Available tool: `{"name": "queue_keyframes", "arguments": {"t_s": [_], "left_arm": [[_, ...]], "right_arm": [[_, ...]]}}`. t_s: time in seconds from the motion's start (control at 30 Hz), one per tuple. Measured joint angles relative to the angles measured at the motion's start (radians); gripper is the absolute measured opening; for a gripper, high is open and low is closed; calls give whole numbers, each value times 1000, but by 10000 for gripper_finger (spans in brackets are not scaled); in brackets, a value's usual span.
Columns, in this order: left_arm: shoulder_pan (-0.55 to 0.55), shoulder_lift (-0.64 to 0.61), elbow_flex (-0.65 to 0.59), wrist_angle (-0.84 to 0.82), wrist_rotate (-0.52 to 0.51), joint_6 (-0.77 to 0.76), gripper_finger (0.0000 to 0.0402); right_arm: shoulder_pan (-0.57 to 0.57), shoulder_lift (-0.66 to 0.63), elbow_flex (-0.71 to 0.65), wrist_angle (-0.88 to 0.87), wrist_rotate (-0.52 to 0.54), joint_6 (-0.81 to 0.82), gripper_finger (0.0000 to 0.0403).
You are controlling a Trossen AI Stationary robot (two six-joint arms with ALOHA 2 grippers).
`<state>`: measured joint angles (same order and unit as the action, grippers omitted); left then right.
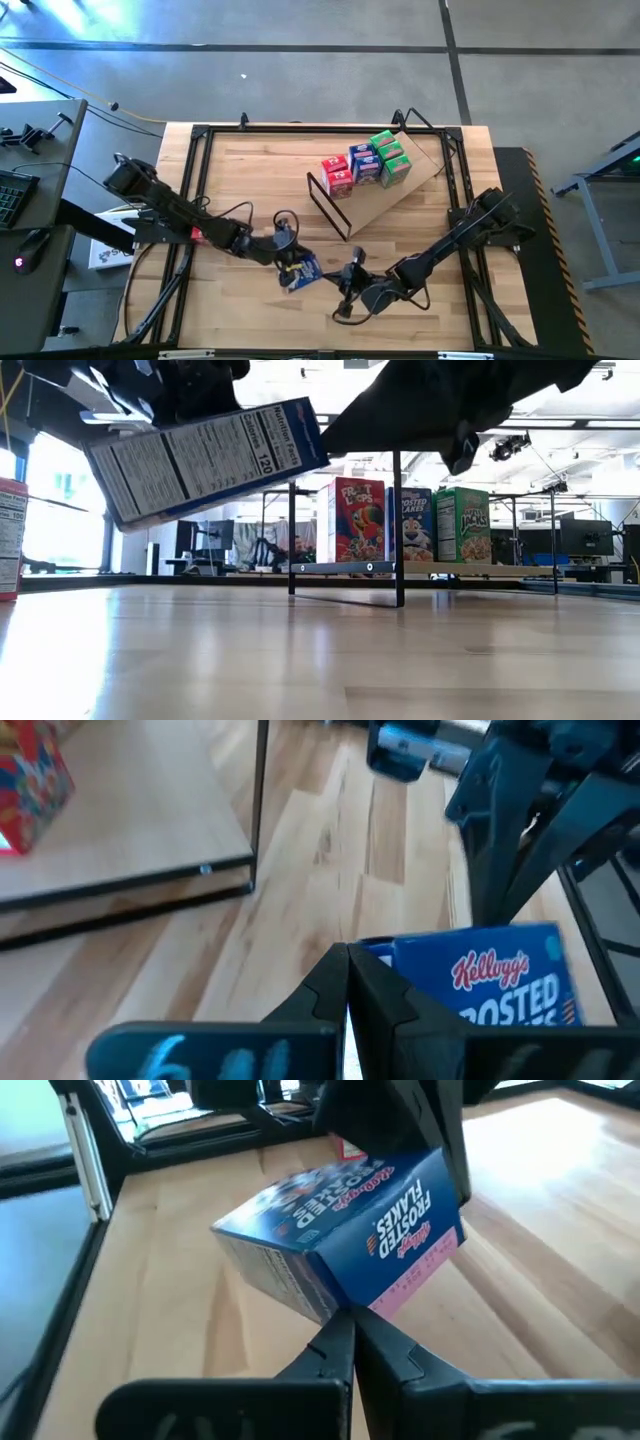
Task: Stack cereal on shelf
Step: Put the blue cereal box on the shelf aligned with the other blue boxes, then put the blue cereal box on the shelf aligned with the other blue cereal boxes
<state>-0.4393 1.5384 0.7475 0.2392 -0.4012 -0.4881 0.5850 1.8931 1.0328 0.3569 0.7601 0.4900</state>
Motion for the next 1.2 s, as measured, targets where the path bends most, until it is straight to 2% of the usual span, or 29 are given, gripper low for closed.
{"name": "queue_keyframes", "arguments": {"t_s": [0.23,0.4,0.6,0.83,1.07,1.2], "left_arm": [[0,-21,1,44,-57,47,0],[-21,-33,1,67,-108,88,0],[-101,-21,-51,122,-248,42,0],[-193,20,-159,355,-403,-1,0],[-221,108,-169,463,-412,-6,0],[-227,127,-169,470,-416,-6,0]], "right_arm": [[-2,-10,0,-10,28,-108,0],[-3,-62,0,-45,25,-180,0],[-7,-111,2,-91,21,-228,0],[-41,-108,3,-99,-72,-222,0],[-65,-107,3,-105,-153,-142,2],[-65,-107,3,-120,-191,-93,31]]}}
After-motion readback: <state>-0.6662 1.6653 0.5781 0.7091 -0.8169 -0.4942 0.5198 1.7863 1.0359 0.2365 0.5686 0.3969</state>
